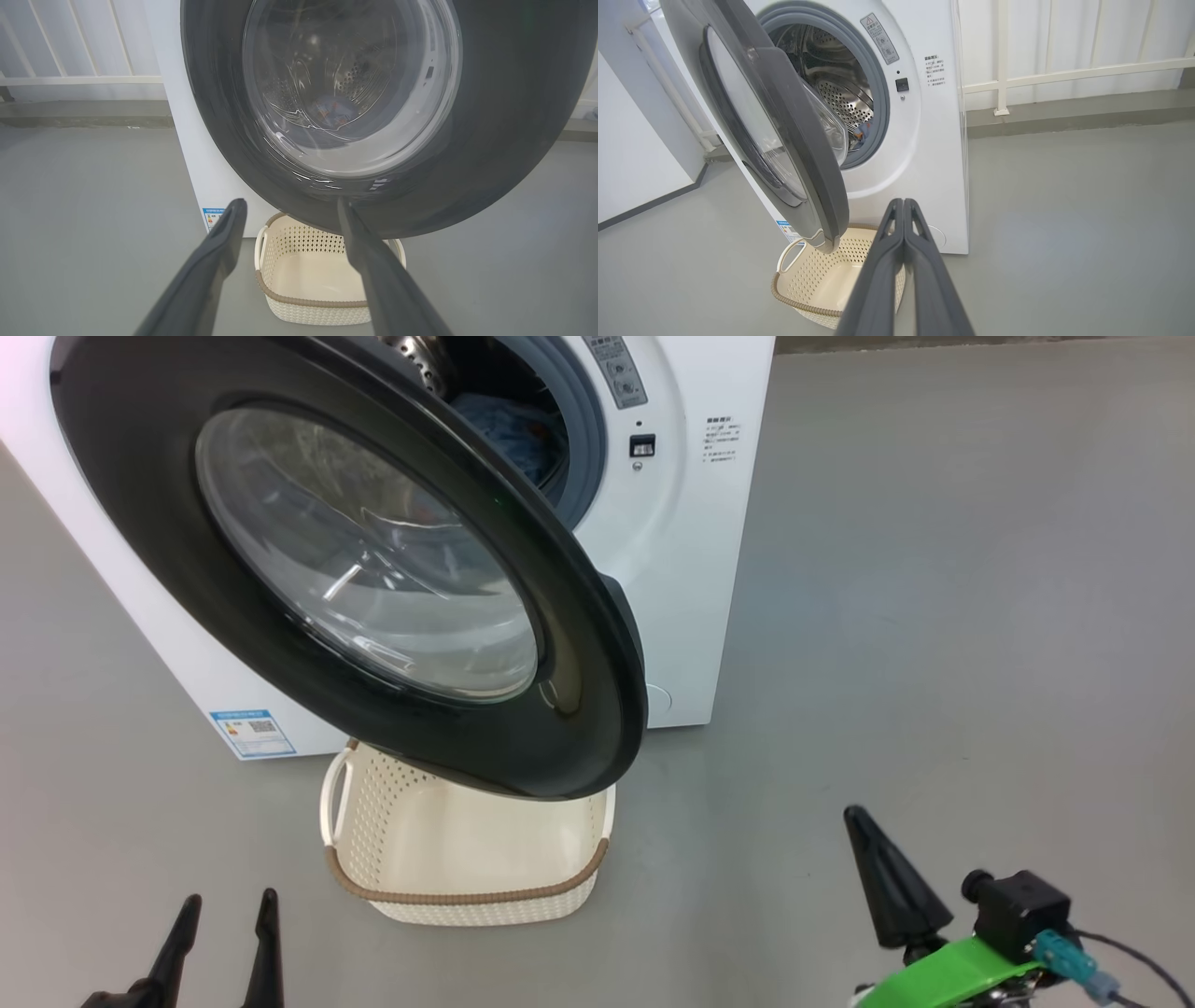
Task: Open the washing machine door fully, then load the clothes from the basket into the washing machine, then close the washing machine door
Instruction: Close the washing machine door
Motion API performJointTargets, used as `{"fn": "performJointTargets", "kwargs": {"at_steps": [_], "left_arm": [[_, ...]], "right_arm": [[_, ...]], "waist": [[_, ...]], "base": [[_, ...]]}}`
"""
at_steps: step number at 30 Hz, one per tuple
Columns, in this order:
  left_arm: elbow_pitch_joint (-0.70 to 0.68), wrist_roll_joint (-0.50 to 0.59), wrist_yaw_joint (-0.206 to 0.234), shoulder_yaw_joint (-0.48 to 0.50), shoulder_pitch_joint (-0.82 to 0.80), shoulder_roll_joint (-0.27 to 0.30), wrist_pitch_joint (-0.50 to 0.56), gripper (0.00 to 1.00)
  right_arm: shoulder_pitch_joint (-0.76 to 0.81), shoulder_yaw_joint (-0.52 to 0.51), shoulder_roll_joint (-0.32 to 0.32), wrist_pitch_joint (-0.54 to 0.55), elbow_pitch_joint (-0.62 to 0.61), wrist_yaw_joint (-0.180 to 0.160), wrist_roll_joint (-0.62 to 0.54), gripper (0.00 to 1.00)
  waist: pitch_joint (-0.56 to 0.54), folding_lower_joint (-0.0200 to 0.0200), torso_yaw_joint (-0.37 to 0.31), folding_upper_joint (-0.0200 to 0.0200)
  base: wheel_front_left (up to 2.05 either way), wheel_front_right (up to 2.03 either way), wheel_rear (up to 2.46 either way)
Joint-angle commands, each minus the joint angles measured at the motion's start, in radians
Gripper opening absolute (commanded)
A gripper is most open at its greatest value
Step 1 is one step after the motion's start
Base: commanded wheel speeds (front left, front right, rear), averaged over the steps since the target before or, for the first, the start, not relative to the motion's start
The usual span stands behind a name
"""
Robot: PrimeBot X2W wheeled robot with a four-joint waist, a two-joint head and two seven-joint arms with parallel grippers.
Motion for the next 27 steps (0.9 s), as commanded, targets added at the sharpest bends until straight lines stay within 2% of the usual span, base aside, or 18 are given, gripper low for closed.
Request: {"fn": "performJointTargets", "kwargs": {"at_steps": [1,8,11,19,23,27], "left_arm": [[-0.017,-0.005,-0.002,0.038,-0.037,0.008,-0.006,1.0],[-0.02,-0.004,-0.002,0.038,-0.045,0.005,-0.006,1.0],[-0.02,-0.008,-0.002,0.033,-0.051,0.004,-0.006,1.0],[-0.009,-0.014,-0.002,0.019,-0.061,0.001,-0.006,1.0],[-0.005,-0.019,-0.002,0.012,-0.068,0.0,-0.006,1.0],[0.001,-0.022,-0.002,0.005,-0.076,-0.002,-0.006,1.0]], "right_arm": [[-0.038,0.019,0.001,-0.012,-0.048,0.002,0.021,0.0],[-0.104,0.031,0.001,-0.012,-0.243,0.002,0.035,0.0],[-0.134,0.079,0.001,-0.012,-0.339,0.002,0.072,0.0],[-0.237,0.33,-0.068,-0.012,-0.515,0.002,0.152,0.0],[-0.306,0.551,-0.166,0.008,-0.516,0.002,0.262,0.0],[-0.345,0.652,-0.217,0.035,-0.44,0.002,0.32,0.0]], "waist": [[0.002,0.0,-0.001,0.0],[0.015,0.0,-0.006,0.0],[0.018,0.0,-0.004,0.0],[0.026,0.0,0.011,0.0],[0.032,0.0,0.024,0.0],[0.041,0.0,0.04,0.0]], "base": [[0.0,0.0,0.0],[0.0,0.0,0.0],[0.0,0.0,0.0],[0.0,0.0,0.0],[0.0,0.0,0.0],[0.0,0.0,0.0]]}}
